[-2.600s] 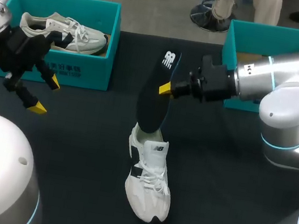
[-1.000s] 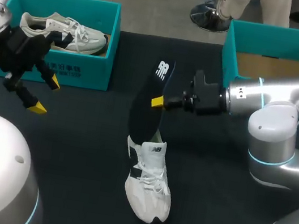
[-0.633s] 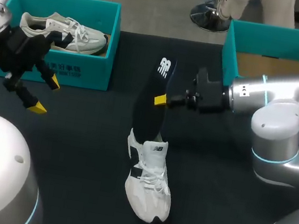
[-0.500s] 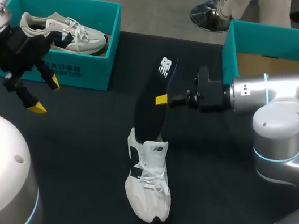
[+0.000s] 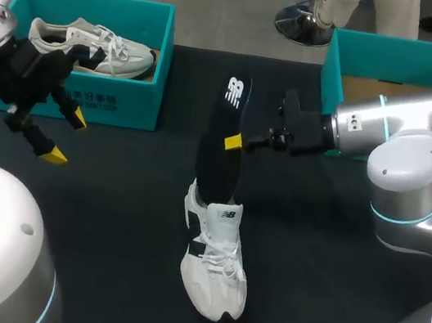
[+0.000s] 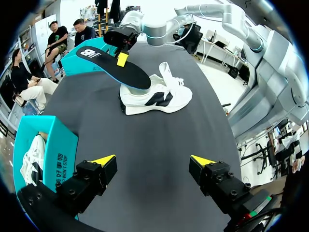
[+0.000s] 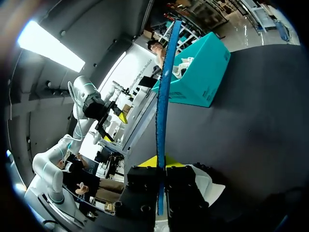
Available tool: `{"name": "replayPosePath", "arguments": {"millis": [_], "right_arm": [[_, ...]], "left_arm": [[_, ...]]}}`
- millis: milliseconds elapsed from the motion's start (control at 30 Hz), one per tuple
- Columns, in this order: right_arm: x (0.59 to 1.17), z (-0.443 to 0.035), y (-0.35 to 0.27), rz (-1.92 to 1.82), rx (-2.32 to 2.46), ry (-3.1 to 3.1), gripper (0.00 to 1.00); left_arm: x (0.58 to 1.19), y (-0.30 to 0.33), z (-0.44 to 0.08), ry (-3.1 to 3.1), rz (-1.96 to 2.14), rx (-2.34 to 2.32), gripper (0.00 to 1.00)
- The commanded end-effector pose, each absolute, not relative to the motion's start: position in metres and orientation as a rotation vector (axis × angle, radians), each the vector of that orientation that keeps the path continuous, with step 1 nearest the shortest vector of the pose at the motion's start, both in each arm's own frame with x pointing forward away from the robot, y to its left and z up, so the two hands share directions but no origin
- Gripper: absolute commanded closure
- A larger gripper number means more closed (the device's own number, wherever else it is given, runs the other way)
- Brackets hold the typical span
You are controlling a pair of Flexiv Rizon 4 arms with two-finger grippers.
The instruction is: Take the shoe out of the shoebox, open the shoe tongue, remove and reinsert the insole, then place the shoe into the shoebox
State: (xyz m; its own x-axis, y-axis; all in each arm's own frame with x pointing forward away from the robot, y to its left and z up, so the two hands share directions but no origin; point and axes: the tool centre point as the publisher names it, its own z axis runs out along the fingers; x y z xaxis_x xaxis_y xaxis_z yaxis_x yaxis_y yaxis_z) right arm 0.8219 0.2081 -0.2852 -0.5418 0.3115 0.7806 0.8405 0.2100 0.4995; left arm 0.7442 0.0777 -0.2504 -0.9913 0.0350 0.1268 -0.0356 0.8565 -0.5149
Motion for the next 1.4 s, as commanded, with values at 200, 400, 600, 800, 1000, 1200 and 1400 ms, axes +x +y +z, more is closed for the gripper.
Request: {"name": "replayPosePath", "arguments": {"millis": [200, 400, 600, 800, 1000, 1200, 1400], "right_arm": [[0.816, -0.292, 0.215, -1.262, -1.027, -2.039, 1.0], [0.809, -0.299, 0.217, -1.231, -1.027, -2.056, 1.0], [0.803, -0.307, 0.219, -1.22, -1.03, -2.04, 1.0], [0.799, -0.311, 0.219, -1.231, -1.038, -2.028, 1.0], [0.798, -0.316, 0.219, -1.237, -1.049, -2.014, 1.0], [0.793, -0.323, 0.217, -1.245, -1.06, -1.989, 1.0], [0.788, -0.327, 0.215, -1.254, -1.077, -1.969, 1.0]], "left_arm": [[0.744, 0.078, -0.25, -2.9, 0.805, 0.0, 0.0], [0.744, 0.078, -0.25, -2.9, 0.805, 0.0, 0.0], [0.744, 0.078, -0.25, -2.9, 0.805, 0.0, 0.0], [0.744, 0.078, -0.25, -2.9, 0.805, 0.0, 0.0], [0.744, 0.078, -0.25, -2.9, 0.805, 0.0, 0.0], [0.744, 0.078, -0.25, -2.9, 0.805, 0.0, 0.0], [0.744, 0.078, -0.25, -2.9, 0.805, 0.0, 0.0]]}}
